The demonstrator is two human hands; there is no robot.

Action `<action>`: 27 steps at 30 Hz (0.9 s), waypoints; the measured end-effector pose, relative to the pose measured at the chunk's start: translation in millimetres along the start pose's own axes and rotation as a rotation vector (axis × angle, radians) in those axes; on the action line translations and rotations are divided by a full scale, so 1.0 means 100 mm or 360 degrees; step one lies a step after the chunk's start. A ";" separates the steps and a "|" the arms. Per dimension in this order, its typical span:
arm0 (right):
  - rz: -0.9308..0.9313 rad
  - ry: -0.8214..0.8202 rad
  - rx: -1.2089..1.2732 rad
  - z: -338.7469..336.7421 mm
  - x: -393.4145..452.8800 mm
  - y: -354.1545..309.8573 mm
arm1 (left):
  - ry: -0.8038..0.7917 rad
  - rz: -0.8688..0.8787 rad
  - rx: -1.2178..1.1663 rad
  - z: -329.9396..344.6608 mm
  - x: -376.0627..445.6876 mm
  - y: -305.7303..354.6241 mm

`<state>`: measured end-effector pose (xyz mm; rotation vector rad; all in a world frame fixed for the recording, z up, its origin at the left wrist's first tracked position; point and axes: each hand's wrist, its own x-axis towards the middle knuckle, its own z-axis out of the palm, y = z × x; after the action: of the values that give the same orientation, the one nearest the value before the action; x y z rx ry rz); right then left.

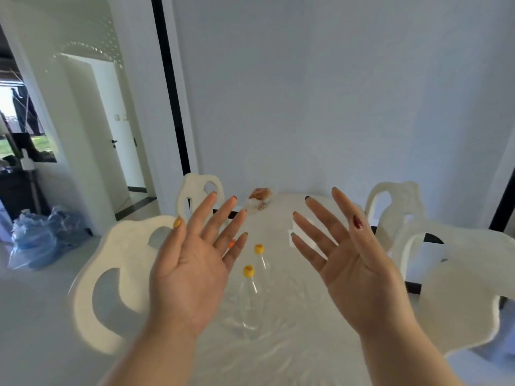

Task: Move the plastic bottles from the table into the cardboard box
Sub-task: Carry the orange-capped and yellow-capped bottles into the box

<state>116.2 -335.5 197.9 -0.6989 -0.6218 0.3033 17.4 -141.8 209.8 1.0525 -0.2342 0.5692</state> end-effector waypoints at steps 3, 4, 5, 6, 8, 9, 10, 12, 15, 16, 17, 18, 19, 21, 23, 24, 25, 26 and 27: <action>0.0022 0.0063 -0.0143 0.11 0.22 0.24 | 0.0024 -0.0046 0.0014 -0.30 0.21 0.01; 0.0032 0.0087 -0.0180 0.14 0.29 0.32 | 0.0018 -0.0063 0.0033 -0.41 0.28 -0.01; 0.0043 0.0111 -0.0210 0.15 0.34 0.38 | 0.0009 -0.0065 0.0064 -0.48 0.33 -0.03; 0.0056 0.0134 -0.0235 0.16 0.40 0.45 | 0.0005 -0.0071 0.0096 -0.56 0.39 -0.05; 0.0072 0.0207 -0.0305 0.15 0.52 0.63 | -0.0029 -0.0103 0.0132 -0.80 0.54 -0.12; 0.0081 0.0237 -0.0342 0.14 0.56 0.71 | -0.0044 -0.0113 0.0157 -0.89 0.60 -0.16; 0.0093 0.0268 -0.0381 0.12 0.57 0.80 | -0.0058 -0.0135 0.0184 -0.99 0.65 -0.21; 0.0117 0.0355 -0.0500 0.06 0.60 1.01 | -0.0079 -0.0182 0.0221 -1.20 0.75 -0.34; 0.0169 0.0622 -0.0844 -0.04 0.62 1.45 | -0.0100 -0.0303 0.0269 -1.63 0.95 -0.58; 0.0204 0.0713 -0.1003 -0.08 0.62 1.59 | -0.0087 -0.0344 0.0308 -1.75 1.03 -0.67; 0.0254 0.0783 -0.1165 -0.12 0.63 1.73 | -0.0070 -0.0400 0.0366 -1.86 1.11 -0.76; 0.0314 0.0848 -0.1318 -0.16 0.65 1.88 | -0.0063 -0.0473 0.0466 -1.96 1.20 -0.87; 0.0382 0.0884 -0.1457 -0.20 0.65 2.01 | -0.0053 -0.0531 0.0596 -2.02 1.28 -0.97; 0.0496 0.0980 -0.1668 -0.28 0.67 2.26 | 0.0032 -0.0649 0.0864 -2.13 1.44 -1.19; 0.0554 0.1065 -0.1820 -0.36 0.70 2.46 | 0.0133 -0.0745 0.1080 -2.20 1.57 -1.40; 0.0577 0.1086 -0.1894 -0.40 0.71 2.53 | 0.0164 -0.0792 0.1166 -2.23 1.62 -1.50; 0.0599 0.1094 -0.1964 -0.46 0.72 2.59 | 0.0175 -0.0841 0.1259 -2.26 1.67 -1.59; 0.0614 0.1085 -0.2024 -0.50 0.73 2.63 | 0.0173 -0.0889 0.1348 -2.28 1.71 -1.67; 0.0634 0.1081 -0.2066 -0.54 0.73 2.67 | 0.0159 -0.0933 0.1409 -2.31 1.75 -1.76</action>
<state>191.5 -134.2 16.1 -2.0749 0.0717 -0.0343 240.1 51.8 42.7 1.8477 0.4566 0.1665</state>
